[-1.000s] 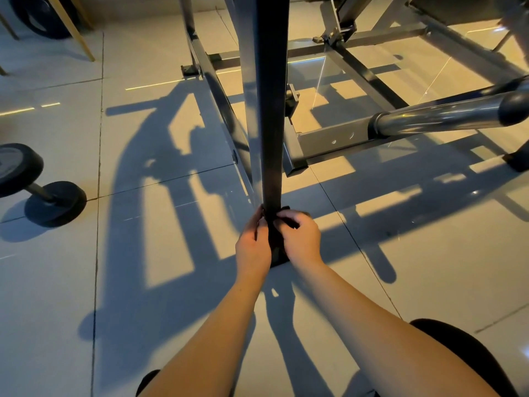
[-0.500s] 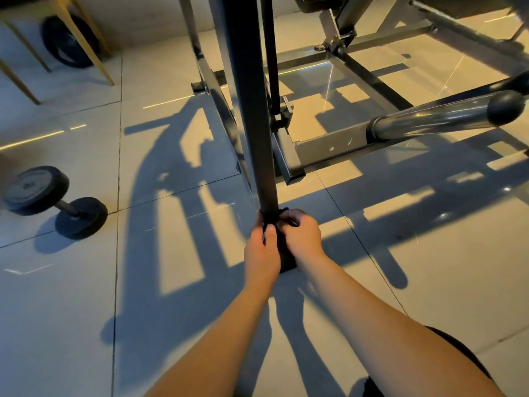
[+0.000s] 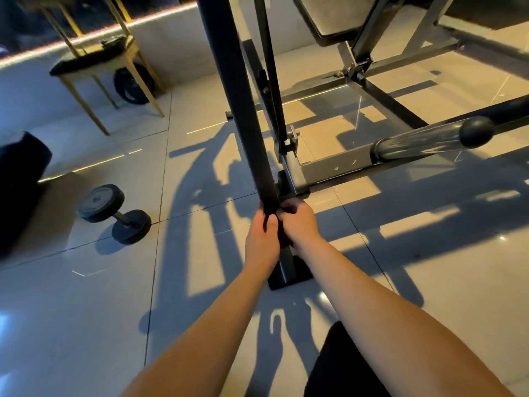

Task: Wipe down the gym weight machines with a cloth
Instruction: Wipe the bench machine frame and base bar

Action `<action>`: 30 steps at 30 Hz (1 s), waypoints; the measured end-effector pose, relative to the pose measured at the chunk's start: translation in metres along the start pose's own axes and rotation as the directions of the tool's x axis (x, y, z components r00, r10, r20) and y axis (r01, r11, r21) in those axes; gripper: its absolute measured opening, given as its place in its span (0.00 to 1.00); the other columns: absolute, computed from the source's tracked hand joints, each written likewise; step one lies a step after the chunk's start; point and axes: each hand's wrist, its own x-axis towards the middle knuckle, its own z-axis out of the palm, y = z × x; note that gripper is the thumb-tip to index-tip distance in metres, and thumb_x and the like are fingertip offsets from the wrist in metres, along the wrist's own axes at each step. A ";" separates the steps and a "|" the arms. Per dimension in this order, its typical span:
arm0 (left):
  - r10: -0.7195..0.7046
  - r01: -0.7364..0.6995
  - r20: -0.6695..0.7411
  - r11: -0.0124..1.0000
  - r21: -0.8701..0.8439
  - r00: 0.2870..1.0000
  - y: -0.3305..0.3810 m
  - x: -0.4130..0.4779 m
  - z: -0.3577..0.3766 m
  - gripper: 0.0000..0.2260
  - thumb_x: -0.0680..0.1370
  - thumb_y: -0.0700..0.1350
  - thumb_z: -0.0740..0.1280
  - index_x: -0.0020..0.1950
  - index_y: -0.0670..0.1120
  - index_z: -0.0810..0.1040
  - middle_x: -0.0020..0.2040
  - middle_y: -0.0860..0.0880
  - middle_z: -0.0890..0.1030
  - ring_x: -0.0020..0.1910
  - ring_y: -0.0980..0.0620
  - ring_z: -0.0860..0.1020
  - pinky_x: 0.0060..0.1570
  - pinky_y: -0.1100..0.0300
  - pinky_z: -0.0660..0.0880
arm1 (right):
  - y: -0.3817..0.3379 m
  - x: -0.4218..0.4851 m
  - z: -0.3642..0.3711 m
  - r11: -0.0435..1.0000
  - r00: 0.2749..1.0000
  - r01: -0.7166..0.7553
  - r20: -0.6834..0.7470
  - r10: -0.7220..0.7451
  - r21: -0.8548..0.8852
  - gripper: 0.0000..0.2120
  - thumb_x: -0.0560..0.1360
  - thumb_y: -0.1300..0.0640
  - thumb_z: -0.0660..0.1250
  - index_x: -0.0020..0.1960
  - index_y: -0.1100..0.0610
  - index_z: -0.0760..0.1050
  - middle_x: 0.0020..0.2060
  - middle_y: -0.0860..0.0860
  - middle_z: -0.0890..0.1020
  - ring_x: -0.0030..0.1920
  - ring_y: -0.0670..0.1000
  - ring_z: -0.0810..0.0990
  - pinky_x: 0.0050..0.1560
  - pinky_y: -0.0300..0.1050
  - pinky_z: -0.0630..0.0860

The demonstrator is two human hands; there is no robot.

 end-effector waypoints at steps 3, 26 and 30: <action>0.012 -0.012 0.010 1.000 0.010 1.000 0.020 -0.005 -0.007 0.17 0.86 0.47 0.55 0.75 0.57 0.67 0.54 0.60 0.77 0.52 0.64 0.76 0.44 0.69 0.70 | -0.028 -0.004 -0.001 0.991 0.993 0.119 -0.015 -0.119 0.065 0.11 0.78 0.64 0.67 0.51 0.47 0.78 0.52 0.49 0.84 0.56 0.50 0.82 0.61 0.55 0.79; -0.192 0.198 0.169 0.980 -0.021 0.967 0.264 -0.027 -0.108 0.07 0.84 0.49 0.62 0.60 0.50 0.75 0.50 0.55 0.80 0.43 0.67 0.79 0.38 0.73 0.73 | -0.297 -0.111 -0.012 0.960 0.983 -0.138 -0.082 0.162 0.244 0.10 0.83 0.65 0.60 0.55 0.55 0.78 0.49 0.52 0.84 0.50 0.50 0.84 0.40 0.37 0.80; -0.146 0.153 0.166 0.988 -0.030 0.975 0.367 -0.045 -0.141 0.07 0.83 0.50 0.64 0.57 0.49 0.77 0.46 0.53 0.81 0.40 0.65 0.79 0.39 0.72 0.75 | -0.407 -0.153 -0.030 0.962 0.982 -0.143 -0.091 0.168 0.232 0.10 0.84 0.63 0.60 0.57 0.54 0.78 0.51 0.53 0.83 0.49 0.49 0.82 0.37 0.34 0.78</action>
